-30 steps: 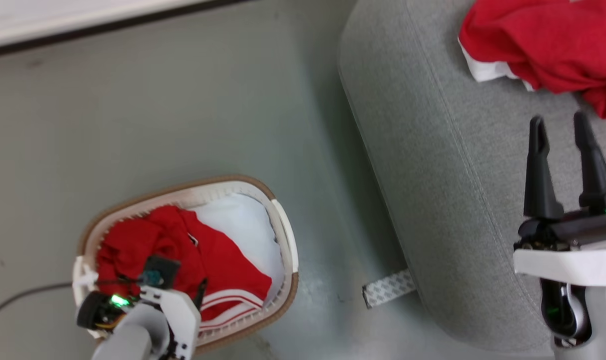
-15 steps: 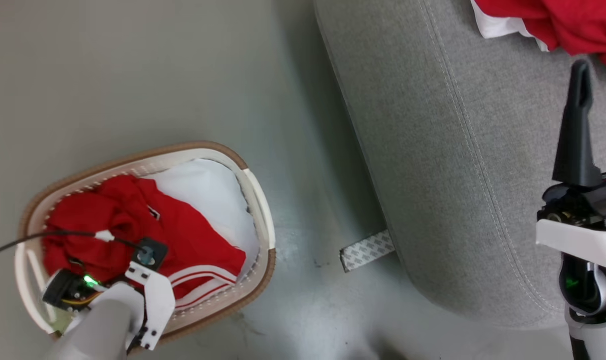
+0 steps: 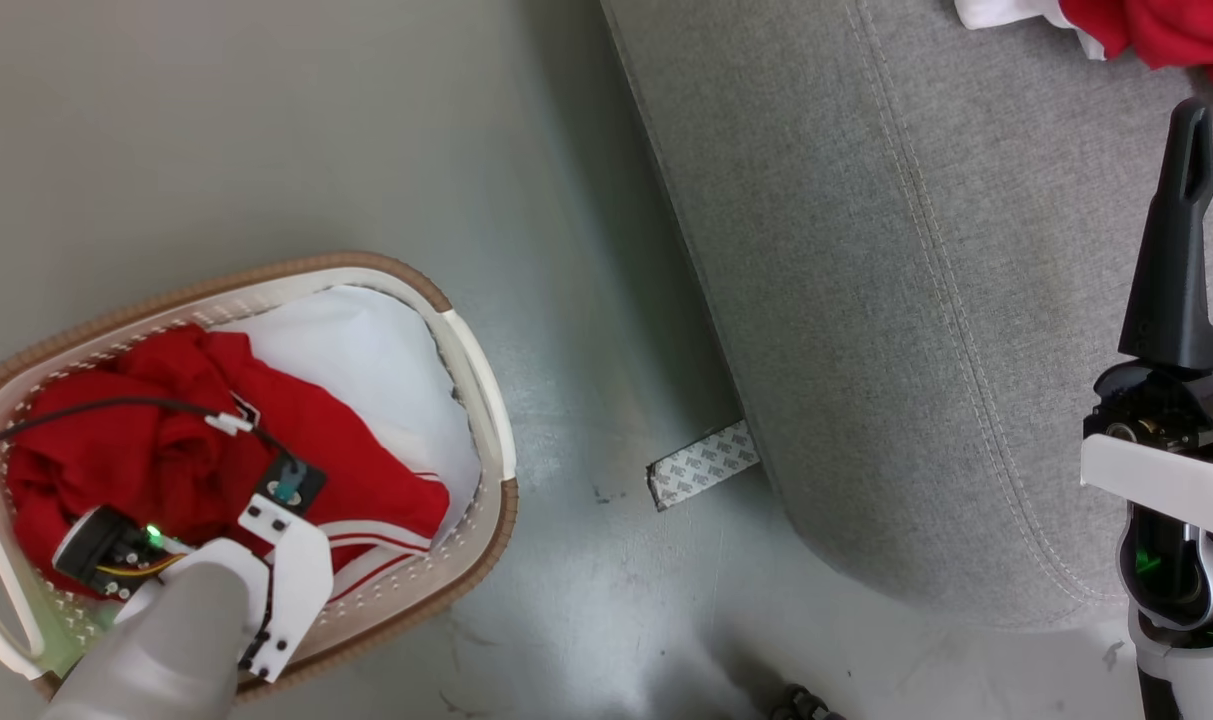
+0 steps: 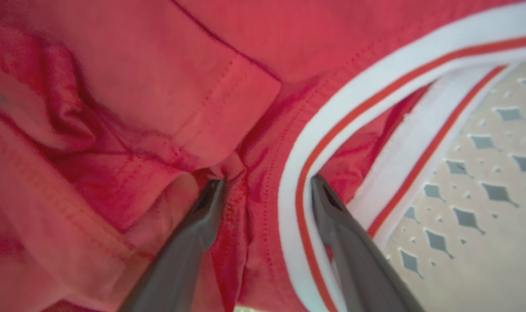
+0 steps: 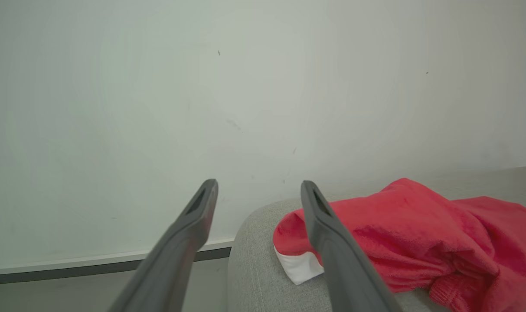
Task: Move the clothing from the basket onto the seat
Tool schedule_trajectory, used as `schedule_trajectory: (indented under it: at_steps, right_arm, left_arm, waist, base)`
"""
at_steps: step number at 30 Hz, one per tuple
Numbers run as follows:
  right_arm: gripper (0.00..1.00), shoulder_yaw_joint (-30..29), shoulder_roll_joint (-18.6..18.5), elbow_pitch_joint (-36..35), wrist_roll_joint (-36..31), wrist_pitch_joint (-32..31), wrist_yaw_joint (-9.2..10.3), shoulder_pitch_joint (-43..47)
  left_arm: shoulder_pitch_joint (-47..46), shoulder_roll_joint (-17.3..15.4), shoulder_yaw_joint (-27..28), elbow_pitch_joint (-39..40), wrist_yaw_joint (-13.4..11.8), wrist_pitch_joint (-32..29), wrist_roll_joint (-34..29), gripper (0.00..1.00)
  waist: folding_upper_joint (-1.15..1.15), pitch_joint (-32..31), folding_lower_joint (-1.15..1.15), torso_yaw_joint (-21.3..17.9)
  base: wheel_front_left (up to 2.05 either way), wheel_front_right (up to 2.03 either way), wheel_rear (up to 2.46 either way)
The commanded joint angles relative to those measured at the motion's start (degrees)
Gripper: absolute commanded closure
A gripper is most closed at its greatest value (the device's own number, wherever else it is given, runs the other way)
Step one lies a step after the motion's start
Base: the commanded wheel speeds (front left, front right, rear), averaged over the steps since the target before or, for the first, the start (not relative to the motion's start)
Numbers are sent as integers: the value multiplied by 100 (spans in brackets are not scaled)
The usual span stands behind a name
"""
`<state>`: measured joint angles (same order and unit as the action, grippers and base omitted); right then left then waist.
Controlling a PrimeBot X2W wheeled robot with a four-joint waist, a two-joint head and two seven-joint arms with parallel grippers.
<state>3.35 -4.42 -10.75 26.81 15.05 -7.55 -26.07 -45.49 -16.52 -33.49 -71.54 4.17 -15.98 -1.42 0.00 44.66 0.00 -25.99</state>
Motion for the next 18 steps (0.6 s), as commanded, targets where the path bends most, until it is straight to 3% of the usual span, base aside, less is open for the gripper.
schedule_trajectory:
  at_steps: [1, 3, 4, 6, 18]
  right_arm:
    - [0, -9, 13, -13, 19, 16, 13, -92]
    - [0, -13, 17, -5, 15, 16, 13, -95]
    - [0, -12, 17, 3, 9, 16, 13, -93]
    - [0, -12, 21, 18, -7, 16, 13, -97]
    - [0, 58, -29, 105, -100, 16, 13, -93]
  left_arm:
    - [-19, -82, -26, -74, -57, -101, -80, 0]
    - [-50, -92, -44, -117, -57, -283, -48, 0]
    - [-57, -100, -59, -130, -46, -331, -40, 24]
    - [-77, -111, -76, -126, -55, -260, -18, 100]
    - [41, 44, 36, -111, 164, 576, 382, 100]
  waist:
    - [0, 42, 0, -13]
    - [0, 74, 0, -16]
    - [0, 82, 0, -15]
    - [0, 88, 0, -9]
    - [0, -372, 0, 150]
  base:
    - [0, 0, 0]
    - [0, 0, 0]
    - [0, 0, 0]
    - [0, 0, 0]
    - [0, 0, 0]
